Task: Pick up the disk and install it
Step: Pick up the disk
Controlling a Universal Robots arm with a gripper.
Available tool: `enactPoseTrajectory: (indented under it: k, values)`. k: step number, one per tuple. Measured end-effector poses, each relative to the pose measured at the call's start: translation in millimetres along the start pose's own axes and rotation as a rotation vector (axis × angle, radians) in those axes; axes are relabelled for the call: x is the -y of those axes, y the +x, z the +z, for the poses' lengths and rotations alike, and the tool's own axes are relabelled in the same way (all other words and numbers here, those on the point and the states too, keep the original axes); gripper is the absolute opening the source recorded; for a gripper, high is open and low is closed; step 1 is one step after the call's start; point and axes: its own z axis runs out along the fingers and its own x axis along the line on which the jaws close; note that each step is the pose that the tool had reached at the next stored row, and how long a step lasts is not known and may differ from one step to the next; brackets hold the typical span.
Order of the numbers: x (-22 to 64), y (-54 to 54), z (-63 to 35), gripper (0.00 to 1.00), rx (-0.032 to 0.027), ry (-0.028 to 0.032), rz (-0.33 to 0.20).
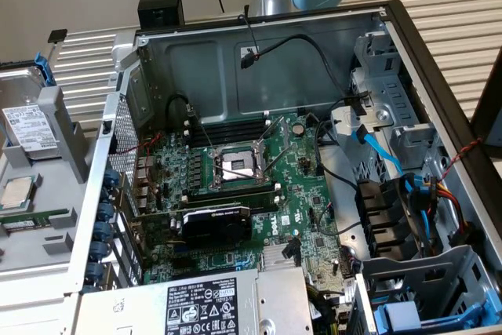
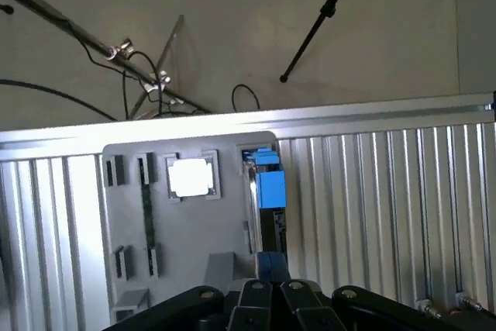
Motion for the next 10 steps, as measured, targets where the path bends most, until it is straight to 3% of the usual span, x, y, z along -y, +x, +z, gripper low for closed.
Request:
enactPoseTrajectory:
  k: [6, 10]
  values:
    - [0.0, 0.0, 0.1, 0.11, 0.0001, -0.0035, -0.105]
    - [0.0, 0.0, 0.1, 0.11, -0.0005, -0.0046, -0.14]
